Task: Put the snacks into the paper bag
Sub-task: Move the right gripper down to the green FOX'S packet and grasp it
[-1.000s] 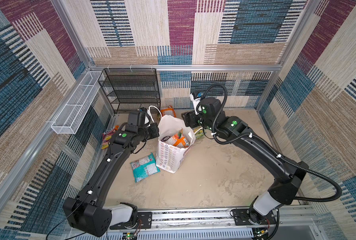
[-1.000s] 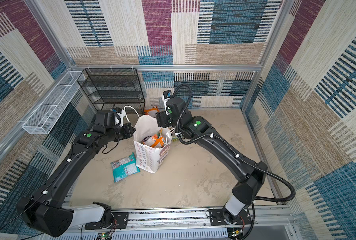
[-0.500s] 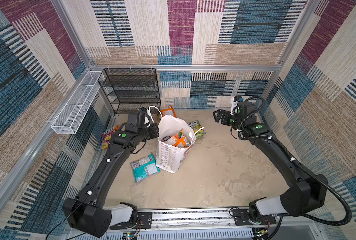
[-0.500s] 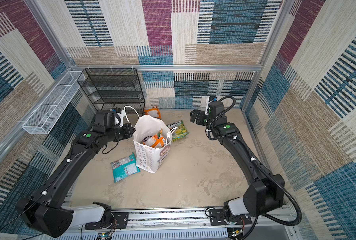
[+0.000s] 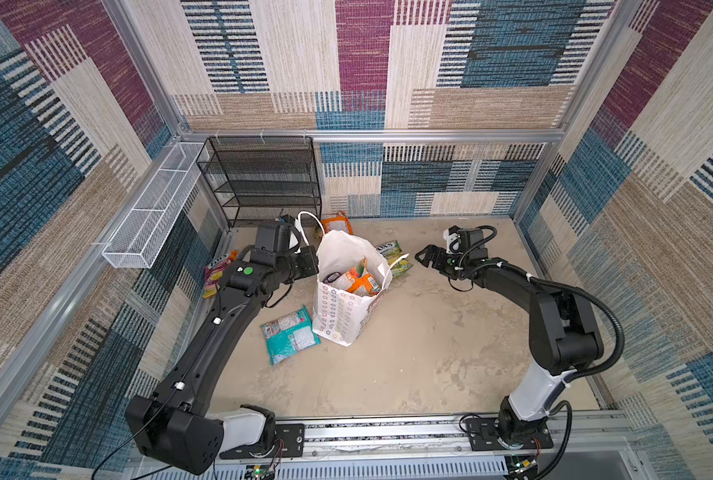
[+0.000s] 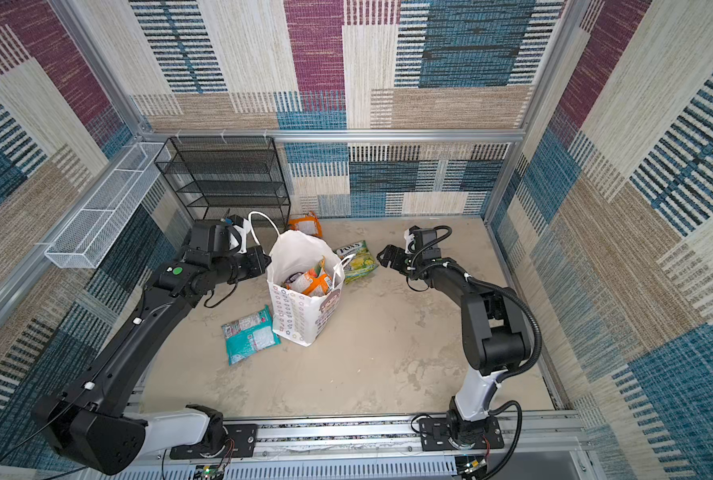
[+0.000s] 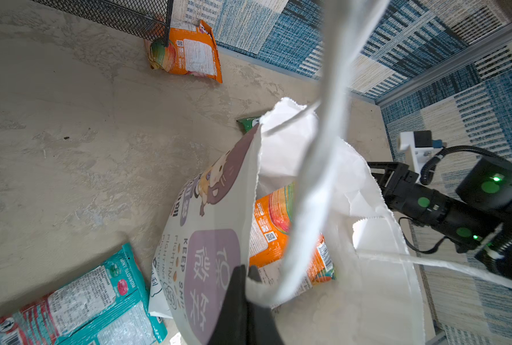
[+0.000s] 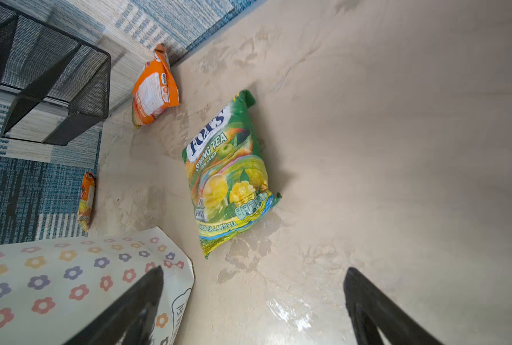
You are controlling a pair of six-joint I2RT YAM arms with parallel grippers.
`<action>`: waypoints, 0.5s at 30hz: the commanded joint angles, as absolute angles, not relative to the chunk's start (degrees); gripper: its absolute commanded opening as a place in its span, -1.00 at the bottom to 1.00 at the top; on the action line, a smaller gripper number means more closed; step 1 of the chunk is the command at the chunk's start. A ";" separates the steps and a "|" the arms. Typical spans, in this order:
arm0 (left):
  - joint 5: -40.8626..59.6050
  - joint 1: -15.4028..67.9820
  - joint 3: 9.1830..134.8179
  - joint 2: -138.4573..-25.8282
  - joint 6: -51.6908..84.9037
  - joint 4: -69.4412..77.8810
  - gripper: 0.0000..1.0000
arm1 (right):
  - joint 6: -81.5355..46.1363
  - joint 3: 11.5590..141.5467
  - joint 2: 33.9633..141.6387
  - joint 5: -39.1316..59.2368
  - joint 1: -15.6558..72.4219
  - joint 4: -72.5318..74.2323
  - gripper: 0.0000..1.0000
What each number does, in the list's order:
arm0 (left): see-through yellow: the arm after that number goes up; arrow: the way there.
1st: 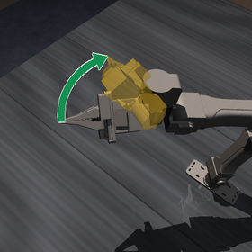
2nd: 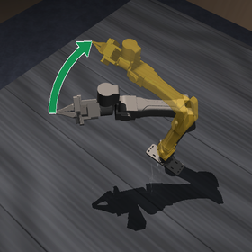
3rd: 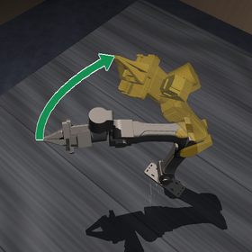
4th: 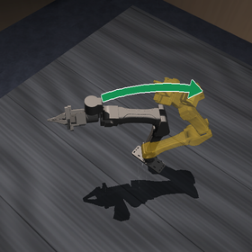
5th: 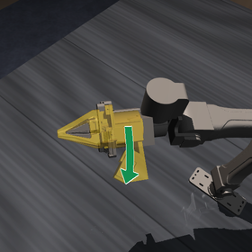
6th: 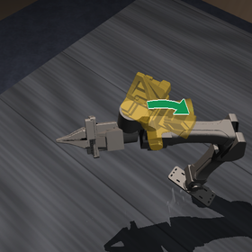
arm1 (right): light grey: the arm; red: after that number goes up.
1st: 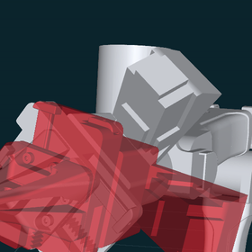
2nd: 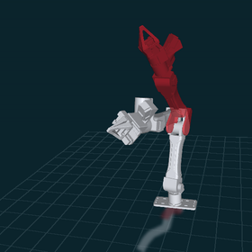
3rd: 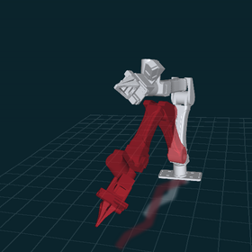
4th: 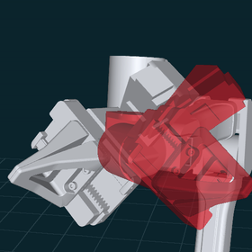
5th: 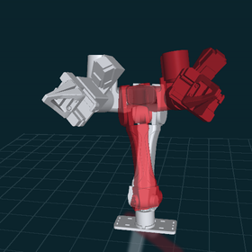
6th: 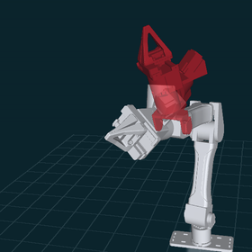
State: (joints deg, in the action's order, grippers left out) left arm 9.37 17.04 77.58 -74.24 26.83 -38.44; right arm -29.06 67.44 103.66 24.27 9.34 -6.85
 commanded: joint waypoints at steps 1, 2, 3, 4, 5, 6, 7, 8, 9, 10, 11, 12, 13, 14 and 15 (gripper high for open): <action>9.56 17.07 77.87 -74.49 25.49 -39.37 -0.99 | -29.79 70.07 108.19 29.12 9.34 -2.94 0.84; 9.67 17.03 77.84 -74.45 25.44 -39.33 -0.99 | -30.01 70.38 109.37 29.95 9.30 -2.07 0.83; 9.67 17.12 77.79 -74.47 25.39 -39.33 -0.99 | -30.23 70.74 110.63 30.50 9.32 -1.62 0.81; 9.51 17.01 77.78 -74.48 25.40 -39.29 -0.99 | -30.60 71.20 111.80 31.05 9.30 -1.29 0.79; 9.41 17.05 77.78 -74.49 25.31 -39.29 -0.99 | -30.75 71.51 112.60 31.47 9.34 -1.03 0.77; 9.24 17.12 77.78 -74.50 25.31 -39.31 -0.99 | -31.17 71.87 113.76 32.15 9.34 -0.58 0.74; 9.15 17.09 77.78 -74.48 25.25 -39.37 -0.99 | -31.50 72.09 114.60 32.77 9.36 -0.17 0.70; 9.20 17.08 77.78 -74.49 25.27 -39.32 -0.99 | -31.77 72.24 115.32 33.26 9.38 0.12 0.68; 9.23 17.07 77.78 -74.48 25.31 -39.33 -0.99 | -31.94 72.33 115.99 33.75 9.33 0.54 0.67; 9.32 17.05 77.78 -74.45 25.31 -39.24 -0.99 | -32.23 72.49 116.76 34.46 9.37 1.11 0.61; 9.40 17.01 77.78 -74.46 25.31 -39.37 -0.99 | -32.40 72.90 117.67 35.28 9.40 1.39 0.56; 9.42 17.10 77.78 -74.44 25.29 -39.29 -0.99 | -32.43 73.30 118.50 36.00 9.40 1.49 0.53; 9.33 17.05 77.78 -74.52 25.27 -39.26 -0.98 | -32.38 73.85 119.54 36.93 9.36 1.51 0.46; 9.29 17.06 77.78 -74.53 25.29 -39.27 -0.98 | -32.41 74.44 120.45 37.47 9.40 1.41 0.41; 9.32 17.06 77.78 -74.54 25.21 -39.28 -0.99 | -32.34 74.85 121.22 37.63 9.40 1.25 0.38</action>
